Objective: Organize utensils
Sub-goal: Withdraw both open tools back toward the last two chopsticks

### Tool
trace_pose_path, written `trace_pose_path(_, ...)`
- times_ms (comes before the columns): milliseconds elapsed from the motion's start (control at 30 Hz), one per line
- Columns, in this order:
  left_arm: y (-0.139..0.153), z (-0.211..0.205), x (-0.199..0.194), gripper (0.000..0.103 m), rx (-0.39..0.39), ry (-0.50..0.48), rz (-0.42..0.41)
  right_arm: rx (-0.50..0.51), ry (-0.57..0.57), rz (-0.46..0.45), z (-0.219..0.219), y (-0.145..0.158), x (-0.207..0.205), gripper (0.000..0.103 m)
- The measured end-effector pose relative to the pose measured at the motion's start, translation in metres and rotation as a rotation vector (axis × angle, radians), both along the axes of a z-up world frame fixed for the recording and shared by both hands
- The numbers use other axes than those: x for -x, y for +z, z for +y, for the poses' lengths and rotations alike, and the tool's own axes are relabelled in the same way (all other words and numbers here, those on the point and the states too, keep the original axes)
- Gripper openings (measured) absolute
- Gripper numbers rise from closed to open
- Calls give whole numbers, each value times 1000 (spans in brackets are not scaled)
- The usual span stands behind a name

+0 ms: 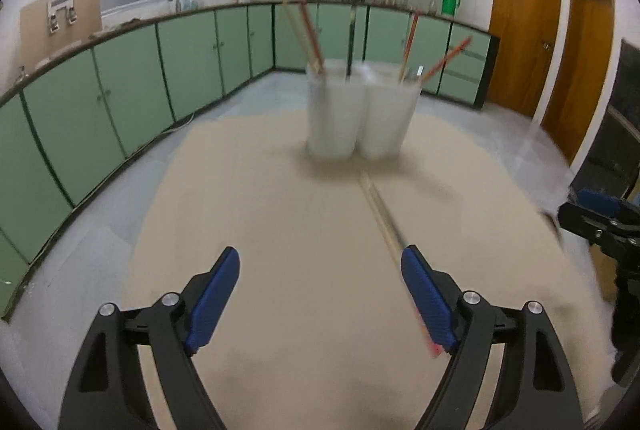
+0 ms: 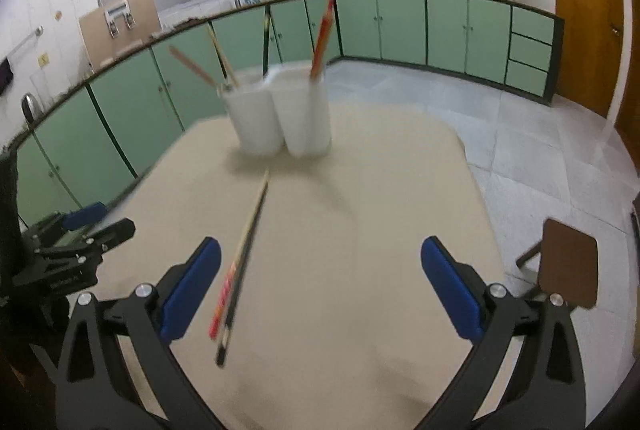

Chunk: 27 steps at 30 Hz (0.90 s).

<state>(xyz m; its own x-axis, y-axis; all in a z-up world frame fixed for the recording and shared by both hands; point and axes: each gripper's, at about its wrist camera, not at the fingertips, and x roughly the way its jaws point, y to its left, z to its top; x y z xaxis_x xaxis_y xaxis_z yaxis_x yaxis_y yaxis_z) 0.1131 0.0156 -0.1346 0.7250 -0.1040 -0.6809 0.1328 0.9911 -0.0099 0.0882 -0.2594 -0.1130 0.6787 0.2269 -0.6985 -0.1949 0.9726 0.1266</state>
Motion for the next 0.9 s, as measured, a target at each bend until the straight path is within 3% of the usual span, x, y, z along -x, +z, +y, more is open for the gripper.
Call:
trace_pose_path(200, -32, 15, 17, 81, -44, 17, 72, 46, 36, 58, 25, -38, 23, 97)
trace_pose_path(467, -48, 28, 29, 81, -67, 34, 107, 84, 91, 89, 56, -63, 43, 97)
trace_pose_path(900, -49, 33, 32, 82, -57, 48, 111, 127, 125, 109, 75, -76, 48, 60)
